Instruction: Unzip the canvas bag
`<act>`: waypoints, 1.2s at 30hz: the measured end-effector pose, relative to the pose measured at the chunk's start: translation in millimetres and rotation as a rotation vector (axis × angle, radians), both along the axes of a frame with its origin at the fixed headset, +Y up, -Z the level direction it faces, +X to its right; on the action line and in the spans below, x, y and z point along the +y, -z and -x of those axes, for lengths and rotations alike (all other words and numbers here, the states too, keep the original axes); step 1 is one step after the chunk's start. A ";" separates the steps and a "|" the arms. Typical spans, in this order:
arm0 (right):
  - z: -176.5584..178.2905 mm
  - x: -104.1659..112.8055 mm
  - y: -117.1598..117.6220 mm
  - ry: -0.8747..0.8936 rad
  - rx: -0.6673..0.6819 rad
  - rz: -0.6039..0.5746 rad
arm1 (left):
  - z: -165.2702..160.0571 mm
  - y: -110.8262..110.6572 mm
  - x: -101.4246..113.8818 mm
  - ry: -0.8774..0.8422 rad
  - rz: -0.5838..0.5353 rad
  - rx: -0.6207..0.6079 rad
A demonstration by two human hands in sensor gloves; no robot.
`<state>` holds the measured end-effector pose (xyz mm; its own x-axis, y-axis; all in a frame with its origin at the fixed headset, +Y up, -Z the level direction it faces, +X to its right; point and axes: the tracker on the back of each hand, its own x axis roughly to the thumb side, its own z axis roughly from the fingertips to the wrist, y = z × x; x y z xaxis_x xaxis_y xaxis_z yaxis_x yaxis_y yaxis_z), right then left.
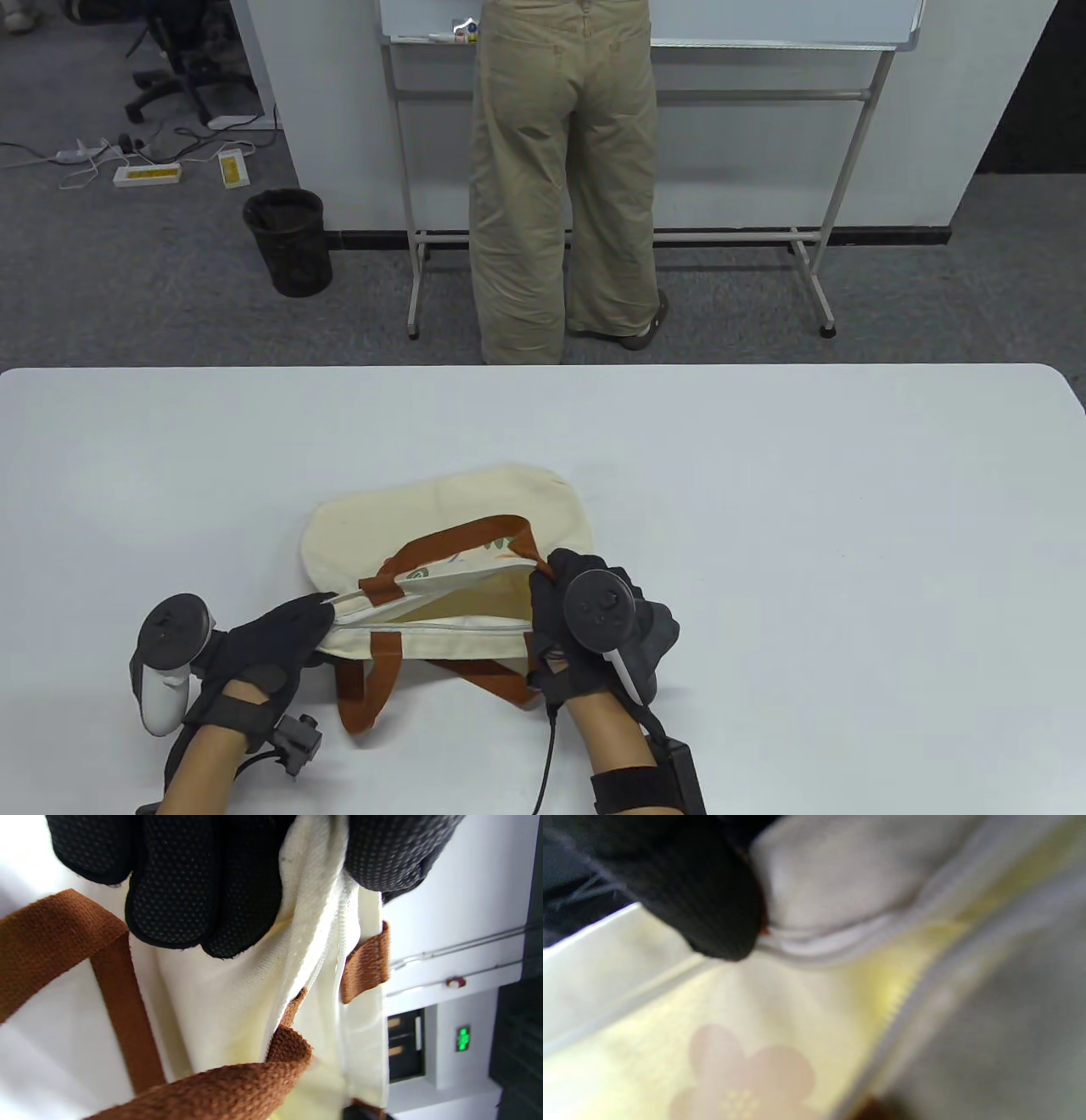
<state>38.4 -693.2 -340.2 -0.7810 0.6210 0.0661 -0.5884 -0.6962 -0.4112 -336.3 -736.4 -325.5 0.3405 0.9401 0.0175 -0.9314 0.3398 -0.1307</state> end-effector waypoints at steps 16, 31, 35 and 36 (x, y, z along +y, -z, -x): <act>9.3 -30.5 7.3 -0.095 0.348 -0.024 | 0.4 0.3 -4.0 0.765 -0.045 0.184; 2.4 -68.1 12.1 -0.122 0.526 0.452 | 0.2 3.2 -28.6 0.791 0.041 -0.049; -1.2 -73.1 9.8 -0.048 0.544 0.525 | 3.2 2.1 -32.6 0.758 0.056 -0.056; -2.4 -73.3 9.7 -0.034 0.543 0.527 | 3.7 2.0 -33.6 0.764 0.060 -0.059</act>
<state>40.8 -766.6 -349.9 -0.7427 0.6531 0.1479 -0.5878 -0.7417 0.3230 -340.0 -769.9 -327.6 0.8958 0.4444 0.0121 -0.4321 0.8767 -0.2113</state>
